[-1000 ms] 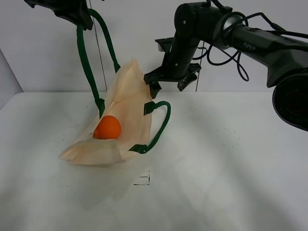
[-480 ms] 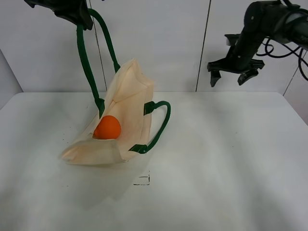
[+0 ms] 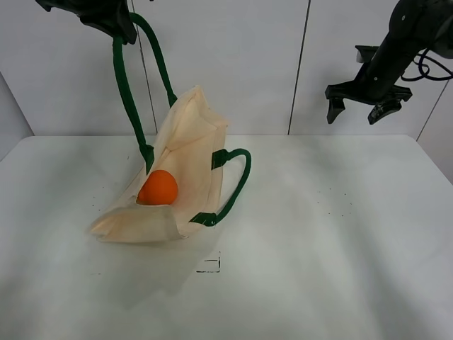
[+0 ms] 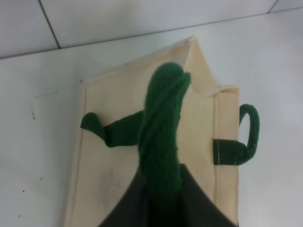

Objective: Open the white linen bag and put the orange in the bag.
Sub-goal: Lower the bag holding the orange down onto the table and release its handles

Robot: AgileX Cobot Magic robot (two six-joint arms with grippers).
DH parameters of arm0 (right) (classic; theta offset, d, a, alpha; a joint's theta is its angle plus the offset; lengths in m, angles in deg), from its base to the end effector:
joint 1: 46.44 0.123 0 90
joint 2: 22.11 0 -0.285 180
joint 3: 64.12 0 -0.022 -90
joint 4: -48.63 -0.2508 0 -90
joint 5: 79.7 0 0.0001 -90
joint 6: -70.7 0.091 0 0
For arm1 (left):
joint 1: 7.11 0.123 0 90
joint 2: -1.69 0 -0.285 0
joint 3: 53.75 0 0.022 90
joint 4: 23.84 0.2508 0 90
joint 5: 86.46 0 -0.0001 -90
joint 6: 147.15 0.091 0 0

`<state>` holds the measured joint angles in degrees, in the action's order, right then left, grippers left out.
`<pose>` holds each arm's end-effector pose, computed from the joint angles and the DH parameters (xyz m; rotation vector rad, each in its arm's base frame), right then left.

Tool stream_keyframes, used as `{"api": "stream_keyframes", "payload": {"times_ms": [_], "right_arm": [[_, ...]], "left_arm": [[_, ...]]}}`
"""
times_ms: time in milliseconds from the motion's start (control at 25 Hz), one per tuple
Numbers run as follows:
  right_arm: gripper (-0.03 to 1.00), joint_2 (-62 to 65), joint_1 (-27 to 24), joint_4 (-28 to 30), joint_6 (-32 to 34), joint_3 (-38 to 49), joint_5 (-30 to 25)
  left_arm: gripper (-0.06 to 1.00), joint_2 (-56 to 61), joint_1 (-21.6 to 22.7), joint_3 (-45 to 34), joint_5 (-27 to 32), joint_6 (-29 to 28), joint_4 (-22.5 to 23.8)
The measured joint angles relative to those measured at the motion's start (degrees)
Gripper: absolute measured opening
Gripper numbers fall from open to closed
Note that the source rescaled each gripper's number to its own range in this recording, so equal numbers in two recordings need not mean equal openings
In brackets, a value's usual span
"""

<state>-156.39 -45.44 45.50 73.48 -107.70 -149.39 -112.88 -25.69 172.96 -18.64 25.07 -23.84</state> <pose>0.4803 0.0130 0.2603 0.0576 2.7993 0.0922 0.3849 -0.1294 0.4319 0.2239 2.3687 -0.2209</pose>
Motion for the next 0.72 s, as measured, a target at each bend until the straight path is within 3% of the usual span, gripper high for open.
{"api": "stream_keyframes", "payload": {"times_ms": [200, 720], "right_arm": [[1.00, 13.3, 0.0, 0.0, -1.5, 16.1, 0.1], [1.00, 66.8, 0.0, 0.5, -1.6, 64.6, -0.2]], "left_arm": [[0.00, 0.0, 0.0, 0.0, 0.0, 0.0, 0.0], [0.00, 0.0, 0.0, 0.0, 0.0, 0.0, 0.0]]}}
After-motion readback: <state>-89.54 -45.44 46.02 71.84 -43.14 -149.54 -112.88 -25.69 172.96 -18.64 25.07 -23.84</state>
